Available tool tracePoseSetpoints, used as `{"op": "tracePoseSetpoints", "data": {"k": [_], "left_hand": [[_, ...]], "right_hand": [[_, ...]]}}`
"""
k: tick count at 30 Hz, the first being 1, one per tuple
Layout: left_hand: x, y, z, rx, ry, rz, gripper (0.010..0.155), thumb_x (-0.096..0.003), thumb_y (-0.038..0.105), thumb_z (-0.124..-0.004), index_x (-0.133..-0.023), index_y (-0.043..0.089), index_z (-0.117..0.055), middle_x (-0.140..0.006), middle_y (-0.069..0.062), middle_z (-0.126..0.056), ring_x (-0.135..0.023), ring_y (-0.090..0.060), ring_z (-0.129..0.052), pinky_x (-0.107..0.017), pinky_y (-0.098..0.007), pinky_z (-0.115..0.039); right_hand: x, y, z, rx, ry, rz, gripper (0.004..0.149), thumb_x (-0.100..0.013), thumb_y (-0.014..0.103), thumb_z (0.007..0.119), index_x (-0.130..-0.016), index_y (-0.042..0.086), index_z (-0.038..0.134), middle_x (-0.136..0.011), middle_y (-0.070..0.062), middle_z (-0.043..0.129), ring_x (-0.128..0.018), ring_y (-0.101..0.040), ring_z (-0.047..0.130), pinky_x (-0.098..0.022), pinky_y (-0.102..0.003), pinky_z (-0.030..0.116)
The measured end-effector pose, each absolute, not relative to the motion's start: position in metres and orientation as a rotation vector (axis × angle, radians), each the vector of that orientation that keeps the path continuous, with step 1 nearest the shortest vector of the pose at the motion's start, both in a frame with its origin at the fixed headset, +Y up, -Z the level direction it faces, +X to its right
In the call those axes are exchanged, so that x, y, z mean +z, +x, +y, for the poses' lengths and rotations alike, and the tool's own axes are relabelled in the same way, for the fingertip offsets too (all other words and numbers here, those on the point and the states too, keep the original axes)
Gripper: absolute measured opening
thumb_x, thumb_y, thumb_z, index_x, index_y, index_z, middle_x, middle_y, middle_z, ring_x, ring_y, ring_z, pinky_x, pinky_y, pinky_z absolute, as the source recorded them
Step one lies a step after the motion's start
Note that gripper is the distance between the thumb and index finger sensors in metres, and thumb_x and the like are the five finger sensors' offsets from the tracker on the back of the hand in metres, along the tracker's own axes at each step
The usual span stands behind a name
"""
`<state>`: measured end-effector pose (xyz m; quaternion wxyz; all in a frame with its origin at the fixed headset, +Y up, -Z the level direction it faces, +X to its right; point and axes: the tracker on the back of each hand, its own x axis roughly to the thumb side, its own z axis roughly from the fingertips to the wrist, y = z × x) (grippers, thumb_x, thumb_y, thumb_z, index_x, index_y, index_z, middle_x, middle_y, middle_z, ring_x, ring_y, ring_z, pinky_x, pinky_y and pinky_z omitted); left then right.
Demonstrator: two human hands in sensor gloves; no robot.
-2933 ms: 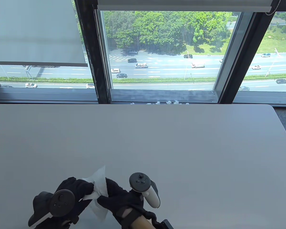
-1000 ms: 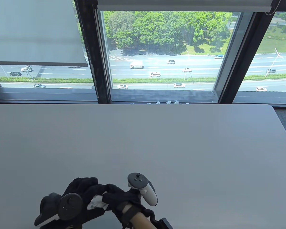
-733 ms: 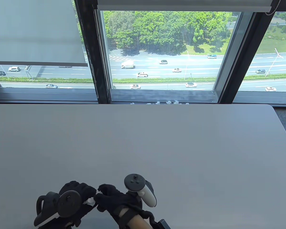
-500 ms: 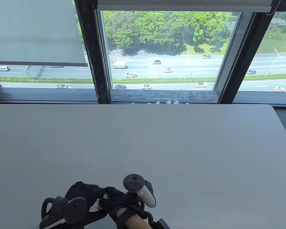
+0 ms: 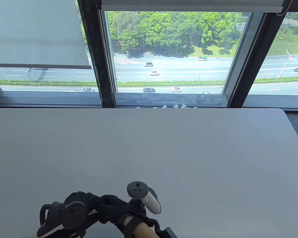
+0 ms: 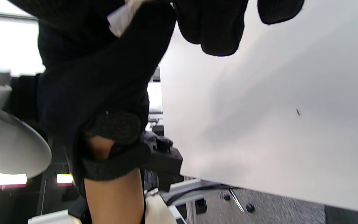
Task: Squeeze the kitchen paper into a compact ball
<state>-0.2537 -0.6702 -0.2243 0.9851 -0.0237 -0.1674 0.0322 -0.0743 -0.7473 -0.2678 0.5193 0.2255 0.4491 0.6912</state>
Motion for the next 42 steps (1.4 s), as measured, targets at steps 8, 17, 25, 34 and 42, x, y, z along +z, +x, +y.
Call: {"op": "tracePoseSetpoints", "data": {"k": [8,17,25,34,42], "left_hand": [[-0.223,-0.254,-0.675,0.103,-0.117,-0.4,0.108,-0.036,0.088,-0.08,-0.107,0.066,-0.002,-0.126,0.037,-0.01,-0.125,0.011,-0.033,-0.106,-0.04,-0.036],[-0.224,-0.262,-0.666,0.111,-0.038,-0.349,0.052,-0.0473,0.072,-0.088,-0.09,0.056,-0.063,-0.085,0.034,-0.082,-0.075,0.015,-0.089,-0.095,-0.032,-0.064],[-0.224,-0.253,-0.68,0.043,-0.115,-0.389,0.096,-0.0379,0.083,-0.084,-0.107,0.064,-0.02,-0.119,0.037,-0.037,-0.112,0.012,-0.059,-0.102,-0.039,-0.048],[-0.222,-0.256,-0.67,0.055,-0.013,-0.352,0.064,-0.0451,0.075,-0.088,-0.097,0.059,-0.054,-0.1,0.036,-0.071,-0.092,0.015,-0.079,-0.099,-0.036,-0.057],[-0.217,-0.248,-0.676,-0.061,0.031,-0.351,0.061,-0.0442,0.075,-0.087,-0.094,0.06,-0.055,-0.095,0.039,-0.073,-0.088,0.017,-0.081,-0.099,-0.035,-0.058]], "right_hand": [[-0.274,-0.065,-0.751,1.66,0.452,1.03,0.044,-0.061,0.048,0.052,-0.1,0.027,0.05,-0.098,0.003,0.069,-0.088,-0.017,0.085,-0.077,-0.054,0.056],[-0.272,-0.067,-0.753,1.598,0.475,1.071,0.085,-0.055,0.078,0.05,-0.111,0.02,0.025,-0.109,-0.009,0.048,-0.101,-0.031,0.066,-0.076,-0.061,0.048],[-0.272,-0.068,-0.751,1.694,0.438,1.039,0.05,-0.062,0.052,0.054,-0.102,0.024,0.047,-0.098,-0.001,0.067,-0.087,-0.021,0.085,-0.076,-0.055,0.056],[-0.27,-0.072,-0.755,1.603,0.52,1.111,0.066,-0.06,0.063,0.052,-0.11,0.024,0.034,-0.108,-0.005,0.055,-0.098,-0.027,0.073,-0.077,-0.06,0.049],[-0.268,-0.076,-0.749,1.797,0.525,1.03,0.062,-0.06,0.063,0.055,-0.107,0.025,0.04,-0.104,-0.002,0.06,-0.094,-0.023,0.079,-0.076,-0.058,0.053]]}}
